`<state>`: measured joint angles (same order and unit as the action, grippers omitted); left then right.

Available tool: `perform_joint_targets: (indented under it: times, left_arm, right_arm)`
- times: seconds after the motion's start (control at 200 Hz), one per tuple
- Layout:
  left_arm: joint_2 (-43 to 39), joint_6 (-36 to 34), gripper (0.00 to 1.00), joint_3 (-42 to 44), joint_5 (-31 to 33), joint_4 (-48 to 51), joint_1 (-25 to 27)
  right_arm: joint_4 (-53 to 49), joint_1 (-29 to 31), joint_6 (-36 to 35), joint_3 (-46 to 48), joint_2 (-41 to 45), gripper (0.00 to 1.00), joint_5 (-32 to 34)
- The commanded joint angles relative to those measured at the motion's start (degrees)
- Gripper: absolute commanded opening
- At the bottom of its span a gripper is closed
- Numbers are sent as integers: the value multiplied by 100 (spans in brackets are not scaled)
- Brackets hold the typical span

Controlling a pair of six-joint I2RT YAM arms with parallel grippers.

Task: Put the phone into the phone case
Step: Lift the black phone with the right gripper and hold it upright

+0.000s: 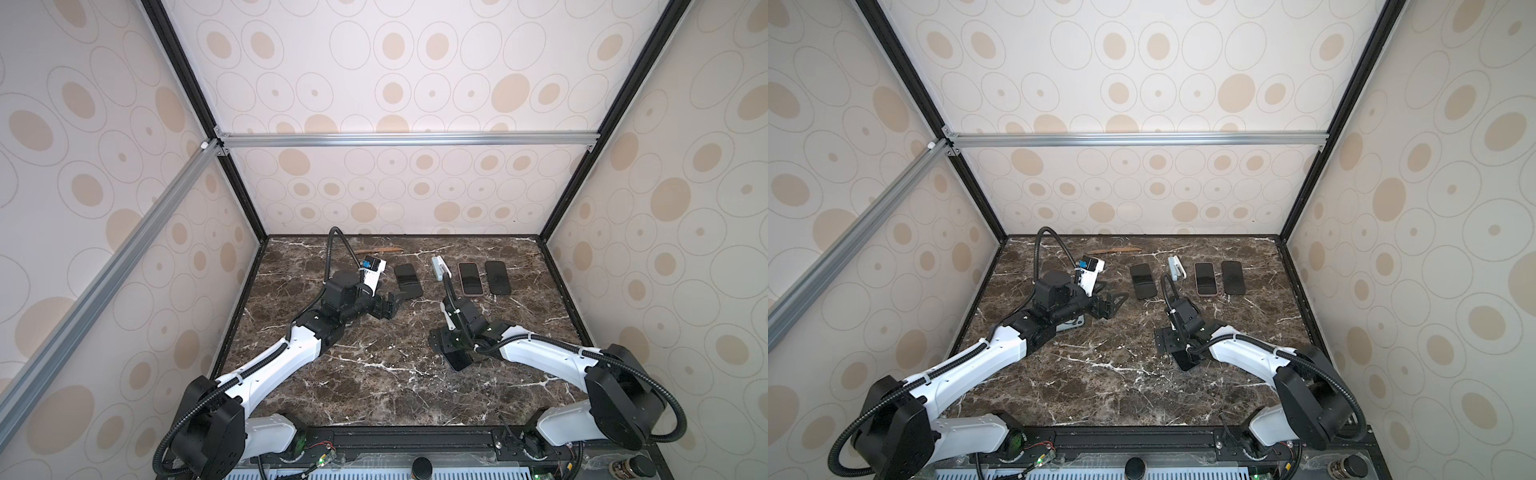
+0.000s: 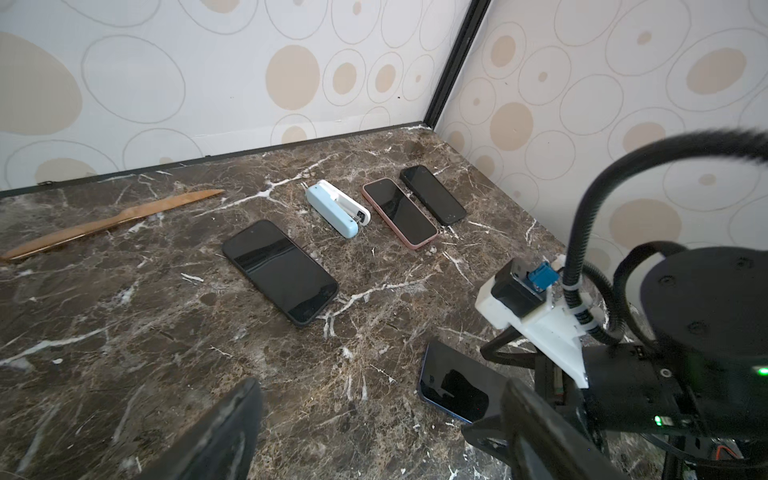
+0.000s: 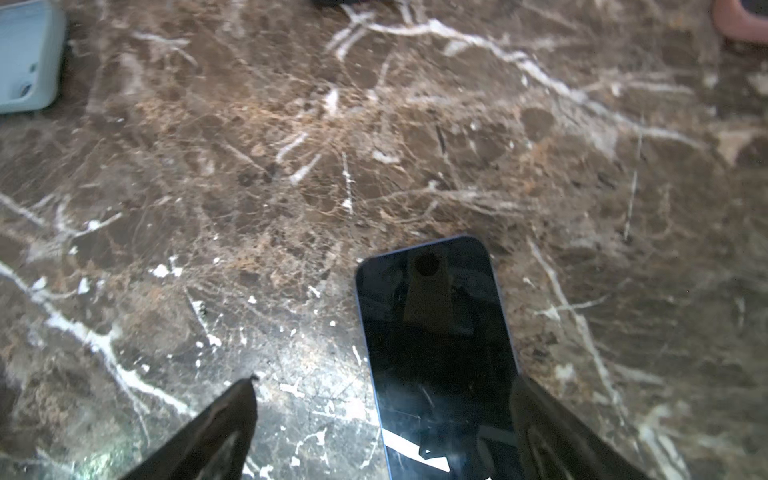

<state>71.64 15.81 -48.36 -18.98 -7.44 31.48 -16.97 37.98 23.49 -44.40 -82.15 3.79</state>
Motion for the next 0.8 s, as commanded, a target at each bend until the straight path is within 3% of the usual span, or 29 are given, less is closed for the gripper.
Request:
perform_joint_targets:
  times: [0.0, 0.395, 0.605, 0.795]
  left_arm:
    - [-141, -31, 89, -136, 42, 32, -42]
    - [-177, -95, 89, -110, 76, 32, -64]
    - [-206, -130, 89, -109, 131, 46, -64]
    - [-187, -128, 89, -113, 145, 72, -64]
  right_arm:
    - [-810, 34, -135, -243, -204, 100, 470]
    - [-1155, 37, -434, -609, -1085, 100, 449]
    - [-1110, 26, -358, -507, -1191, 77, -272]
    - [-1179, 31, -286, -543, -1382, 79, -323]
